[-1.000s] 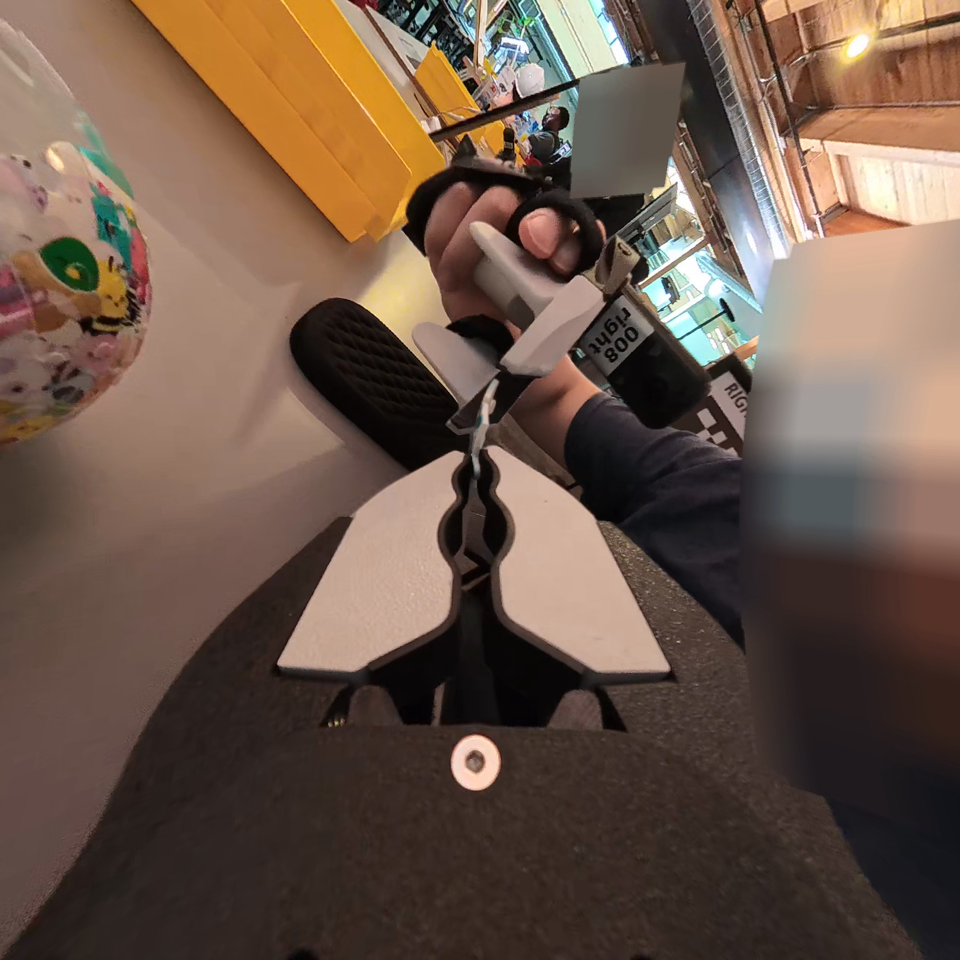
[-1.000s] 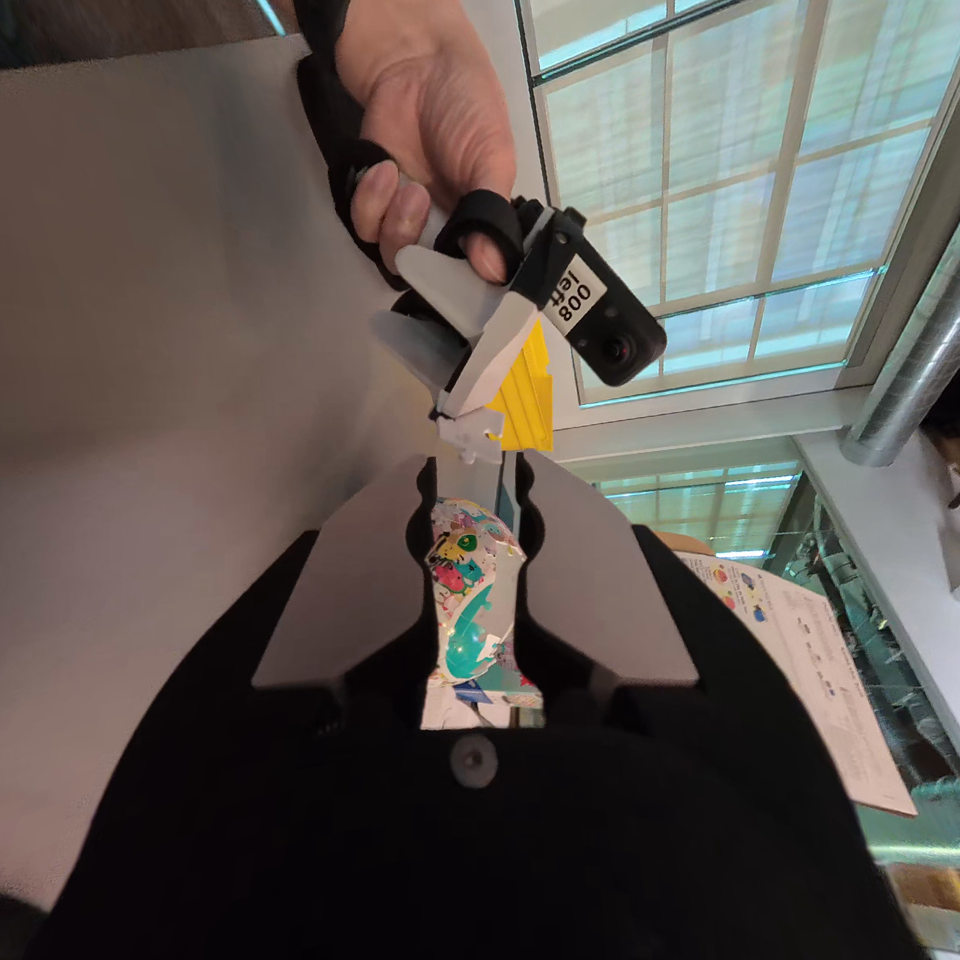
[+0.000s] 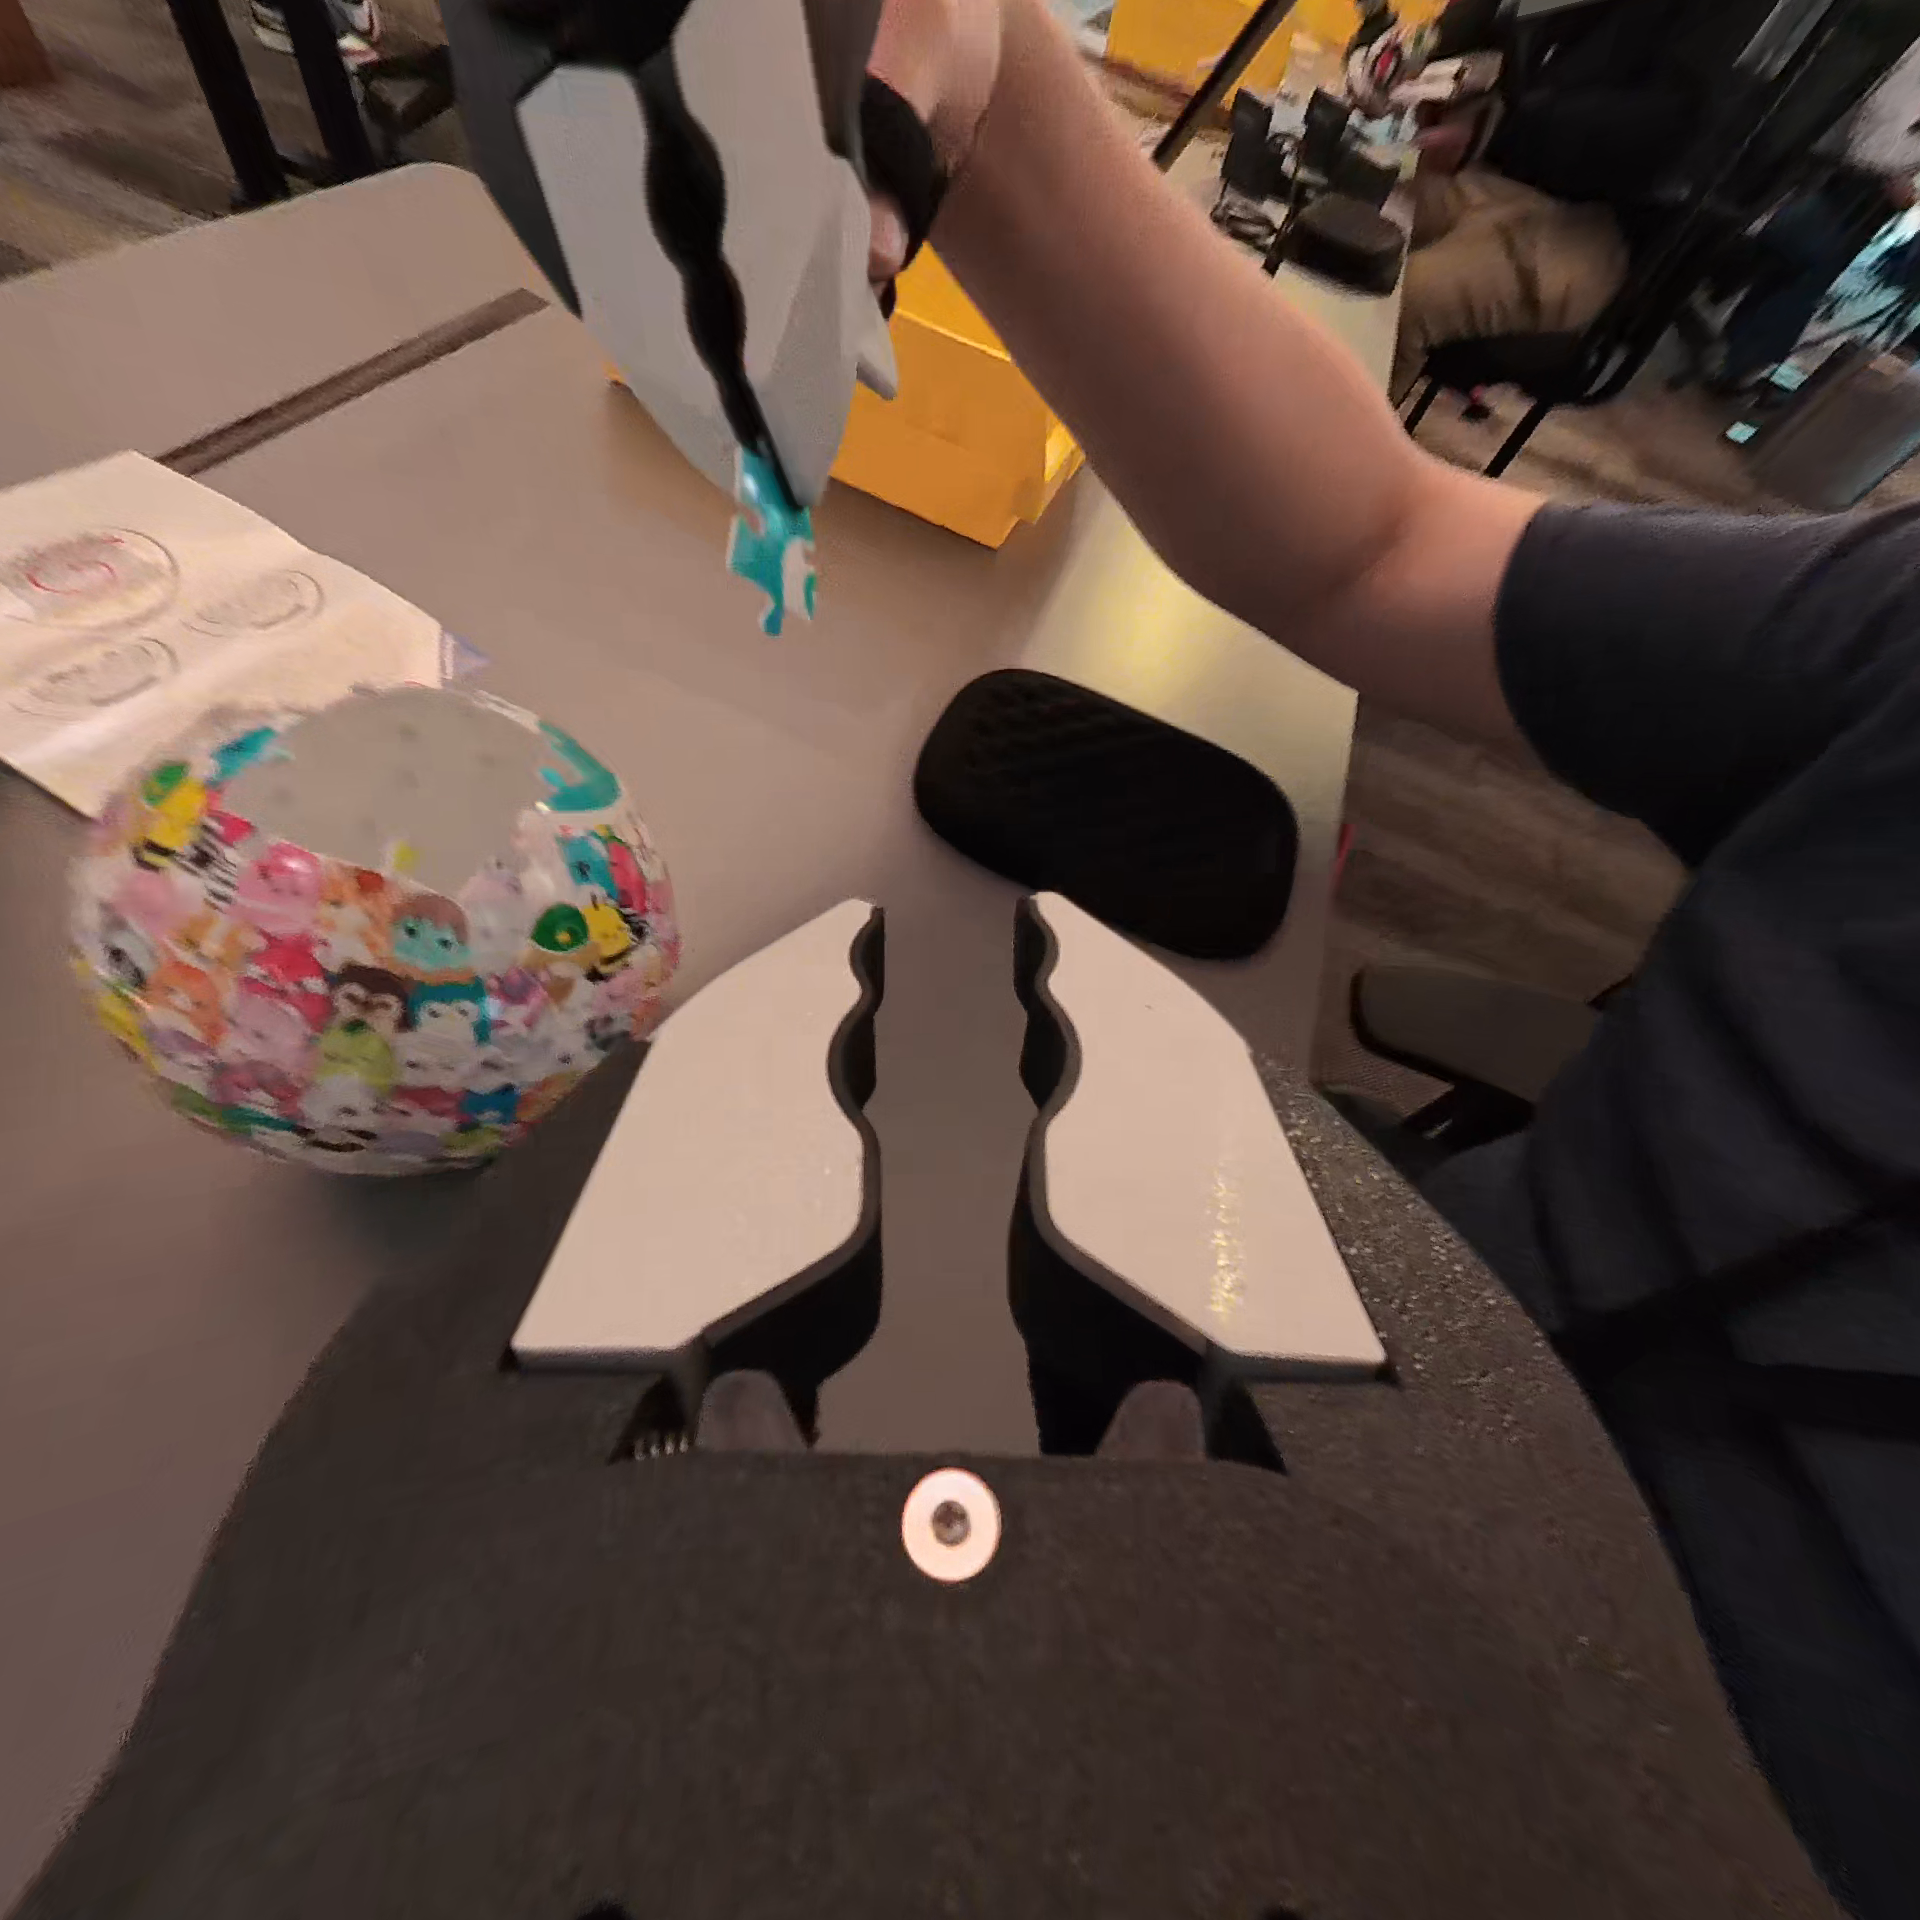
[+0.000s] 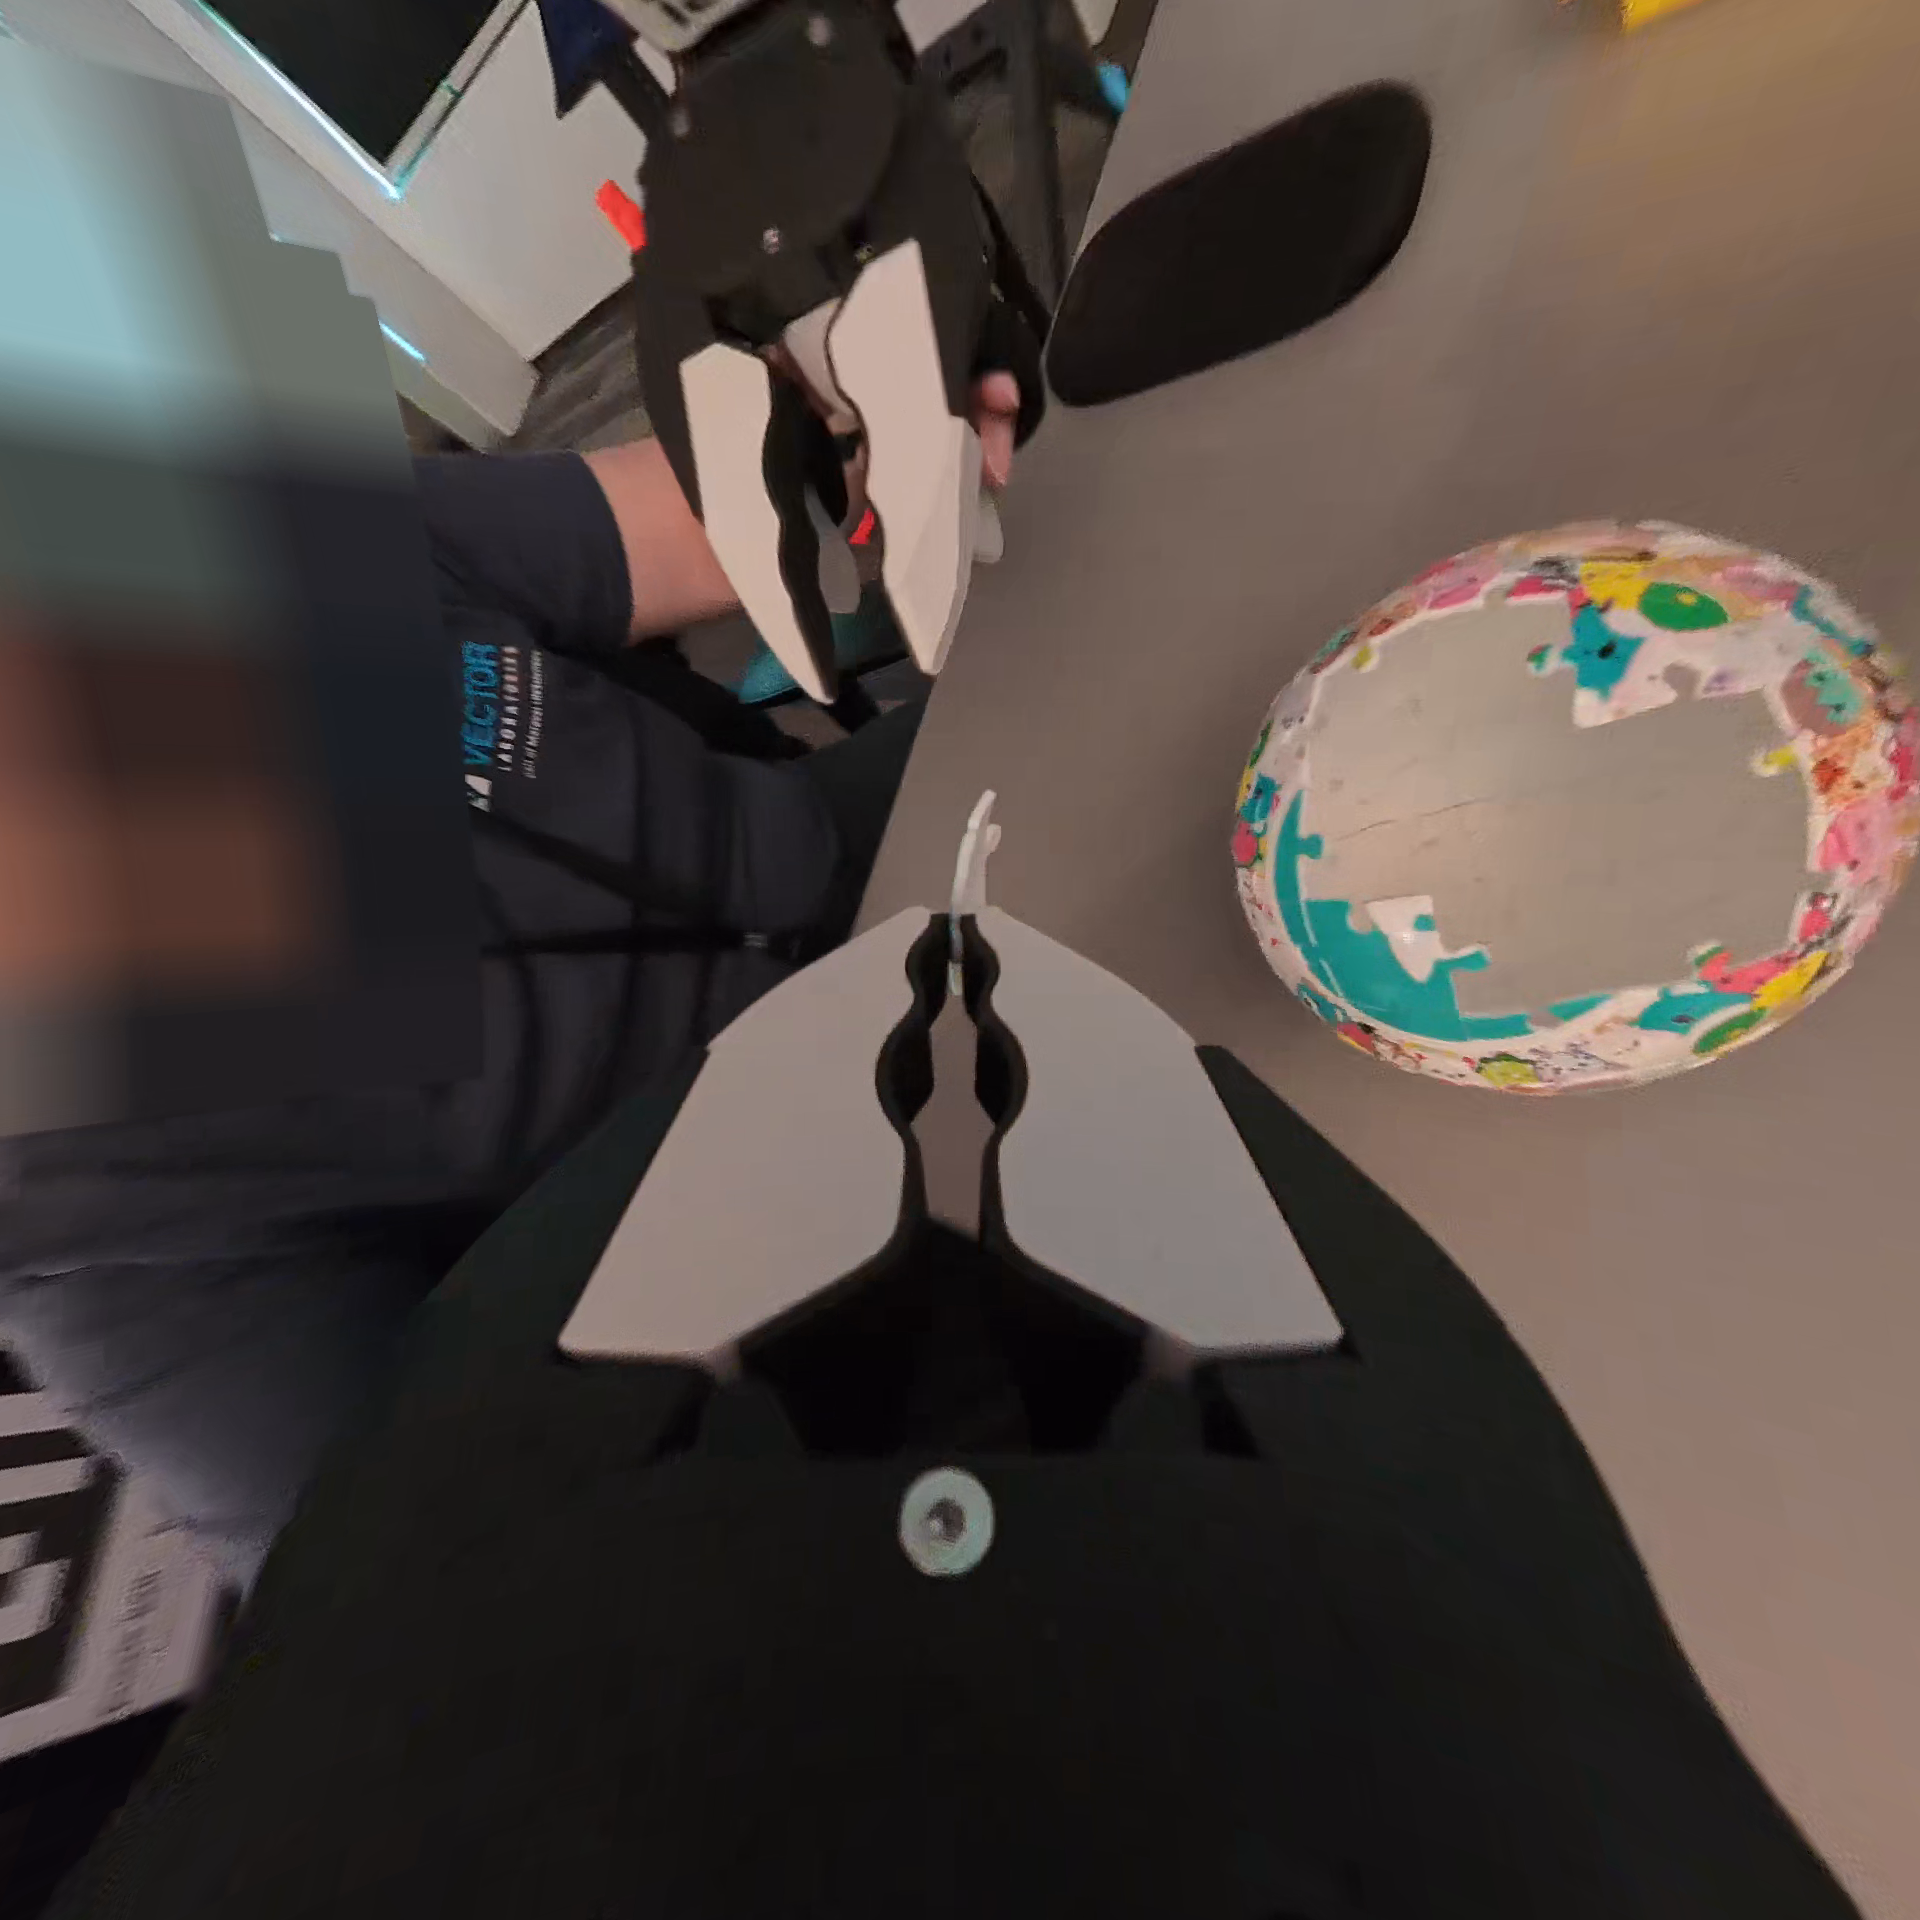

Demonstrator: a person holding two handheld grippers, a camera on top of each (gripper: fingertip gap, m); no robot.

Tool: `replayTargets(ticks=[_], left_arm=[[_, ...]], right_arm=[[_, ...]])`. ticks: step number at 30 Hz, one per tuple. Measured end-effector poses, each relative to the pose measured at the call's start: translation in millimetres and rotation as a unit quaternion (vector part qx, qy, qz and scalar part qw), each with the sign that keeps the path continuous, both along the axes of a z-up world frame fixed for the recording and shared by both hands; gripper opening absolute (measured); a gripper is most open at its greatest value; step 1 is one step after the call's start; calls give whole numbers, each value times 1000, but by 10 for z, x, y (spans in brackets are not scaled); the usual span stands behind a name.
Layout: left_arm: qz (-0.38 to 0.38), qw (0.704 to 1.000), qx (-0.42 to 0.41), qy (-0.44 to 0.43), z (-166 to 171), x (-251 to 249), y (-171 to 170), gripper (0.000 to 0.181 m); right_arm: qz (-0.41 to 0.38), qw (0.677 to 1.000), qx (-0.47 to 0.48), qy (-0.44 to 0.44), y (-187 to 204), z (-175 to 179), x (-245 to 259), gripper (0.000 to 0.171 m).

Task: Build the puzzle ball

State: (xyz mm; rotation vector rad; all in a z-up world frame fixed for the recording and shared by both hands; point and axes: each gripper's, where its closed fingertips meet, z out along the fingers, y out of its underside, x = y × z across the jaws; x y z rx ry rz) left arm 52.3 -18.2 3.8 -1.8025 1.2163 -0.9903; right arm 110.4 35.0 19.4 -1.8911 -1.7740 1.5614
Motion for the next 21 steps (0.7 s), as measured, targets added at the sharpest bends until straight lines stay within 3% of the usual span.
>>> replayTargets(ticks=[5,16,21], left_arm=[[17,997,49,52,161,94,294,15],[-1,994,36,102,268,263,511,7],[-15,993,18,120,161,278,555,7]], right_arm=[[69,995,14,-65,-38,-118,-90,3],[119,986,75,-85,-36,44,-225,3],[146,981,75,-107,-12,14,-194,3]])
